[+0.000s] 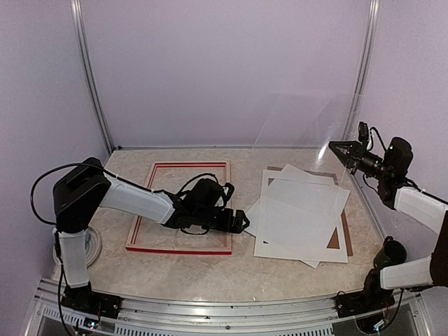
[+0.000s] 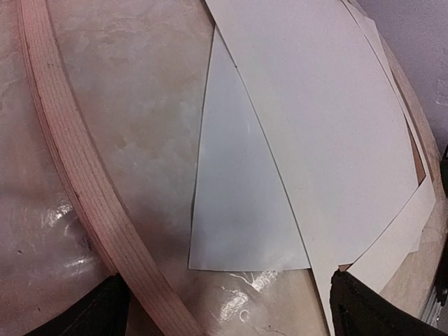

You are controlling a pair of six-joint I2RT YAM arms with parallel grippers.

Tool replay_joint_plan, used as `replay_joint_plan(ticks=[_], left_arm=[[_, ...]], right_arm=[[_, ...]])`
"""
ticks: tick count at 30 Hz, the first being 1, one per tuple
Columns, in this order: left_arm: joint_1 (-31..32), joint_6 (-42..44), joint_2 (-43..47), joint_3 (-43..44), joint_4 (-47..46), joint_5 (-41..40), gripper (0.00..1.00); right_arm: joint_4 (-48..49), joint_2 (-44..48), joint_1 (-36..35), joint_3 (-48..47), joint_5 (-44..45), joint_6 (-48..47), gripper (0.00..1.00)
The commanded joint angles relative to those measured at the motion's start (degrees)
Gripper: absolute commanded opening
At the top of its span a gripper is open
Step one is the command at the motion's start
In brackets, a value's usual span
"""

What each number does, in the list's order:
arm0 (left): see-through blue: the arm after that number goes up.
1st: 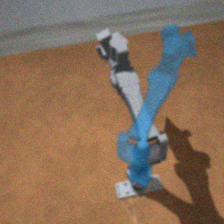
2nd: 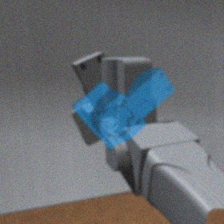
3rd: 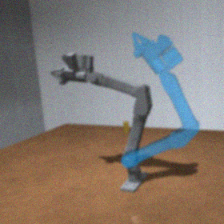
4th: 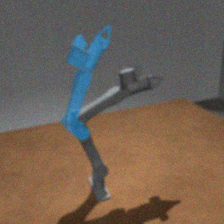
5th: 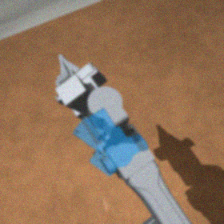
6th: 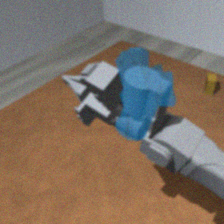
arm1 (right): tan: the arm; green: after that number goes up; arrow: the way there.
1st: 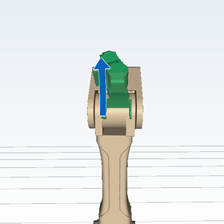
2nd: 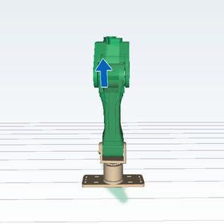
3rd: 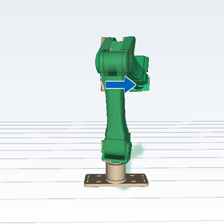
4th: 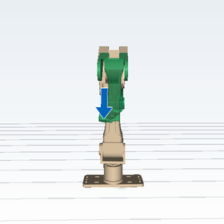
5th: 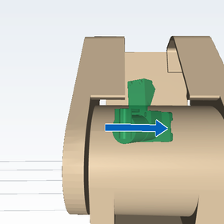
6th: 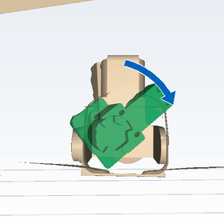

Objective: Put the photo into the frame
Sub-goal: Move the frame body to the center of the board.

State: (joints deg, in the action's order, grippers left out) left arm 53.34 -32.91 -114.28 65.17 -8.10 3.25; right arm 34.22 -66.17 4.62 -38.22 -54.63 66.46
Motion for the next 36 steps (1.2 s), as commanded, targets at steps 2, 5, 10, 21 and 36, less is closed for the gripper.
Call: replay_joint_plan(ticks=[2,5,10,21,36], left_arm=[[2.33,-1.39,-0.78,0.12,0.01,2.48,0.99],[2.73,-1.72,-0.81,0.62,-0.02,2.74,0.99],[3.73,-1.87,-1.42,1.91,-0.25,3.42,0.99],[4.53,-0.91,-0.73,1.64,-1.18,2.86,0.99],[2.55,3.98,17.07,-5.63,0.42,-7.40,0.99]], right_arm=[[7.14,-2.34,-2.16,-2.29,-0.22,2.88,0.00],[8.55,-3.94,-3.12,-2.79,-0.12,3.77,0.00],[10.11,-5.94,-4.52,-3.47,0.25,4.60,0.00],[8.78,-7.02,-6.99,-5.41,1.93,3.31,0.00],[9.73,-8.44,-6.99,-7.16,2.46,3.86,0.00]])
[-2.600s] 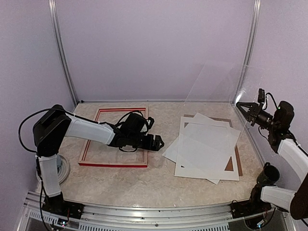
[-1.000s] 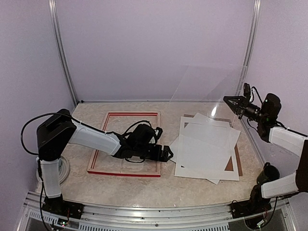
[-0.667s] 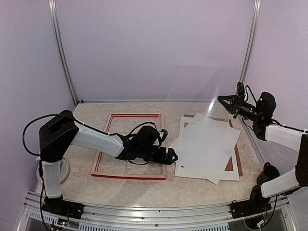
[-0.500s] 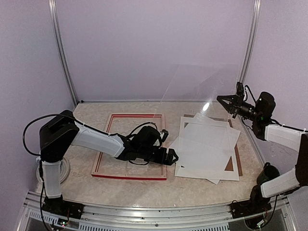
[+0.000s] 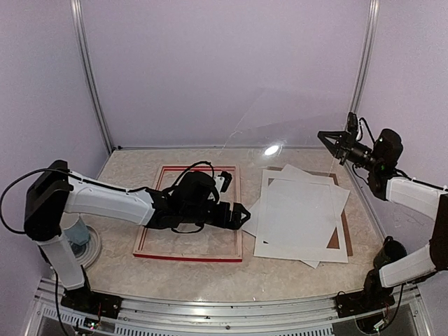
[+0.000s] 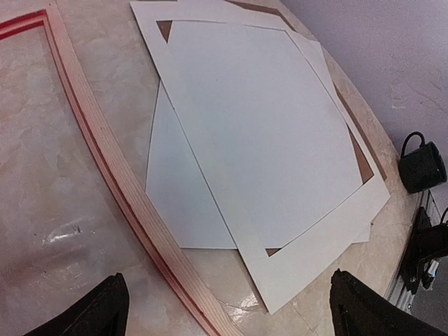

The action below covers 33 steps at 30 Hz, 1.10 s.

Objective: Put the photo into the frame
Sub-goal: Move the frame body to the center of the board, then place the glass panel at the frame body.

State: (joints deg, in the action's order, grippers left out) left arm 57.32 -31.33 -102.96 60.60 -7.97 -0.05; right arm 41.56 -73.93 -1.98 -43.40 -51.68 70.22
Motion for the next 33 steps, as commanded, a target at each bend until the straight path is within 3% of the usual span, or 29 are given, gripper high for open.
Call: replay_joint_plan(ticks=[1,13,33], left_arm=[[-2.21,2.42,7.16,-1.62,0.65,-4.19,0.99],[-12.42,1.72,19.78,-11.06,2.15,-5.31,0.99],[-30.74,-1.51,24.76,-18.48,-1.84,-4.19,0.99]], right_arm=[[1.98,-1.05,-0.43,-2.12,-0.73,-0.07,0.00],[1.05,-5.76,-4.26,-3.60,-0.88,-1.14,0.00],[-2.47,-20.96,-19.79,-13.34,0.44,0.97,0.00]])
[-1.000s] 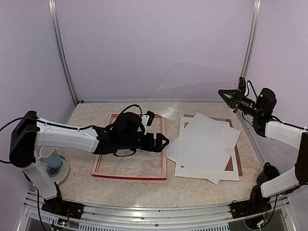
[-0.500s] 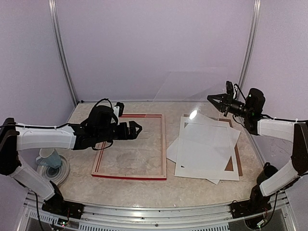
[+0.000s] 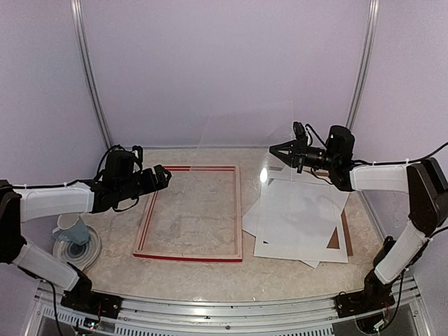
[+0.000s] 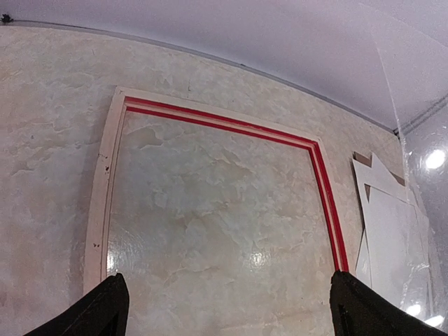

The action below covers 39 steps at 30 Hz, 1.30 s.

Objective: Put the photo into the frame
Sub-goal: Place the glass panel at the frame body.

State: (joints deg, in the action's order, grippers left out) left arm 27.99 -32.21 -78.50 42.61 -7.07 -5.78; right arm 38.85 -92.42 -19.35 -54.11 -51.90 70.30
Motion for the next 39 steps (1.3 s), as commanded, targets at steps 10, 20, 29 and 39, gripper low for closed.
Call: replay_joint_plan(ticks=[10,20,29,39], left_arm=[[-4.33,-2.27,-4.26,-3.66,-10.73,2.77,0.99],[-7.38,-2.70,-6.42,-8.04,-20.23,5.27,0.99],[-10.25,-3.24,-7.10,-12.70,-28.81,9.65,0.99],[-14.54,-3.16,-10.00,-15.81,-38.39,16.93,0.99]], right_arm=[[-1.46,-12.41,-9.20,-11.14,0.45,2.50,0.00],[1.59,-22.59,-13.82,-18.50,0.53,7.57,0.00],[2.97,-28.40,-15.34,-22.98,2.24,9.31,0.00],[3.71,-31.90,-16.67,-24.75,4.08,10.44,0.00]])
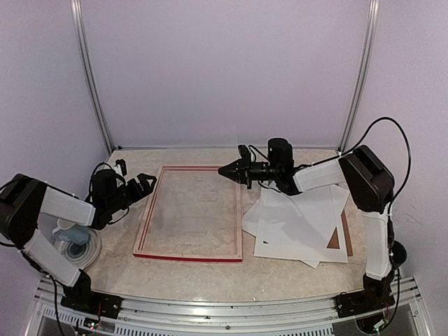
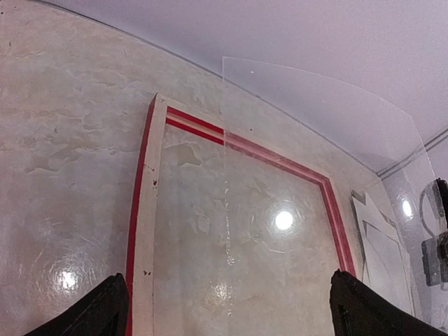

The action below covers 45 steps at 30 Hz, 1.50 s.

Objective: Put the photo into the frame
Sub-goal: Place the glass panel at the frame body.

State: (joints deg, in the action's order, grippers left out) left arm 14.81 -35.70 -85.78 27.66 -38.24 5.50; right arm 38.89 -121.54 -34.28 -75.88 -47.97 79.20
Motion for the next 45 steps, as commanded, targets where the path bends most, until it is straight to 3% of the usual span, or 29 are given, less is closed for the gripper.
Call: replay_joint_plan(ticks=[1,8,22,36,45], left_arm=[[-1.67,0.48,-3.41,-0.86,-8.57,7.13,0.99],[-2.94,-0.25,-10.08,-0.62,-16.10,16.99,0.99],[-3.92,-5.38,-11.73,-7.47,-25.82,13.97,0.99],[-4.09,-6.42,-12.46,-6.95,-22.37,11.16,0.99],[-5.45,-7.72,-15.57,-5.65,-21.70,12.65,0.99]], right_arm=[[3.33,-3.20,-2.06,-3.52,0.29,1.46,0.00],[3.37,-5.04,-3.60,-5.10,1.82,1.97,0.00],[8.04,-8.17,-4.46,-3.24,6.63,3.03,0.00],[7.04,-9.79,-3.61,-3.00,9.21,0.62,0.00],[4.75,-11.55,-2.76,-3.88,5.83,-0.20,0.00]])
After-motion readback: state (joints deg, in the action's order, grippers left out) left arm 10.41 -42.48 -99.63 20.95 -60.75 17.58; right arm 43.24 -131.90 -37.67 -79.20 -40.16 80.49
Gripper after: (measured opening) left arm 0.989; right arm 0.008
